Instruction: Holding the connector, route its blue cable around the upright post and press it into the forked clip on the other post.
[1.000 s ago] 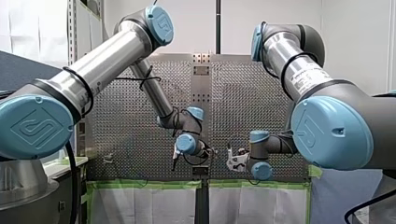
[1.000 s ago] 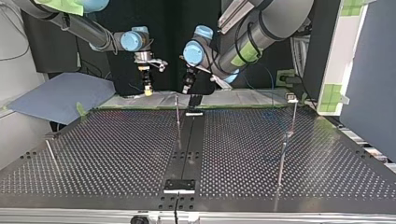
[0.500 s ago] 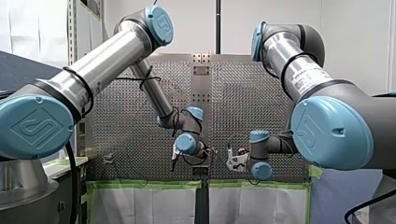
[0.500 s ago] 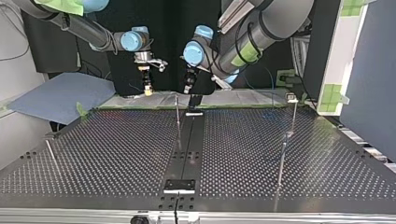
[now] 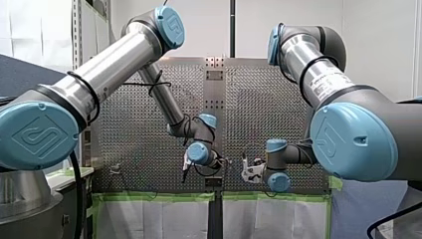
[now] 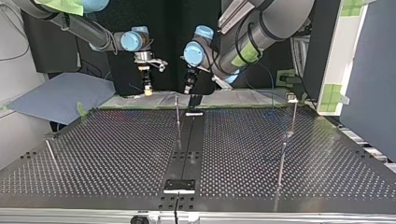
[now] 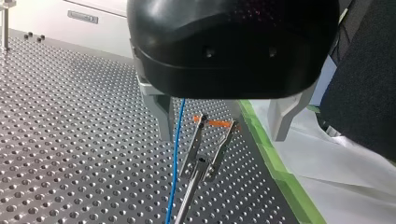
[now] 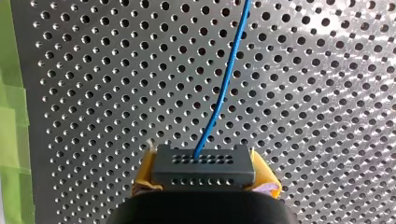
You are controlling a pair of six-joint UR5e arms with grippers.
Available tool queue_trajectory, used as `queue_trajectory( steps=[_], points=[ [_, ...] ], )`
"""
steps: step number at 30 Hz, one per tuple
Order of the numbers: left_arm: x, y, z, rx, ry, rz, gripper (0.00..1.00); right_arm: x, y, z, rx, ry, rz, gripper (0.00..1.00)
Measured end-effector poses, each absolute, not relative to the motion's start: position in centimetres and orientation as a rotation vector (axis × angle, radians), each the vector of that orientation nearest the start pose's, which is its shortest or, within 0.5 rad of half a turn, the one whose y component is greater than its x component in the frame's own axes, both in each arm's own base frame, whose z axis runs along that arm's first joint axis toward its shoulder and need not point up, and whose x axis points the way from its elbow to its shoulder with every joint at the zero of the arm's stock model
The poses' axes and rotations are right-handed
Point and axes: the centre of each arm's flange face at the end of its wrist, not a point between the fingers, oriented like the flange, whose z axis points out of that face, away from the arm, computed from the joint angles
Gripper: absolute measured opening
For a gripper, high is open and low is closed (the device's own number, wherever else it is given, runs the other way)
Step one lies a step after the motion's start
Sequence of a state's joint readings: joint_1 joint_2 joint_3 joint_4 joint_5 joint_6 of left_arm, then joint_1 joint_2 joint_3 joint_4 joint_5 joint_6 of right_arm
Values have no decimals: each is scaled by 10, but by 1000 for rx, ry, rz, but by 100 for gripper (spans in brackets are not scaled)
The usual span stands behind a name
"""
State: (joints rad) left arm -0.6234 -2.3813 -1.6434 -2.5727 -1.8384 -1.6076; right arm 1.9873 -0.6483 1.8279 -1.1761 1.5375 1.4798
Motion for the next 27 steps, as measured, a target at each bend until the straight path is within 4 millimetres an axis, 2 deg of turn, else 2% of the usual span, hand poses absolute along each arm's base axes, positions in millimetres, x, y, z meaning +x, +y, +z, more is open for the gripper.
queue_trajectory(
  steps=[6,19,27],
  points=[
    [438,-445,26,364,1849,-191,98,361,-480,-46,1572,-889,1429,0],
    [413,-435,15,332,1880,-86,98,355,-465,-54,1594,-909,1333,0],
    [409,-436,15,319,1876,-61,98,363,-466,-36,1584,-875,1368,0]
  ],
)
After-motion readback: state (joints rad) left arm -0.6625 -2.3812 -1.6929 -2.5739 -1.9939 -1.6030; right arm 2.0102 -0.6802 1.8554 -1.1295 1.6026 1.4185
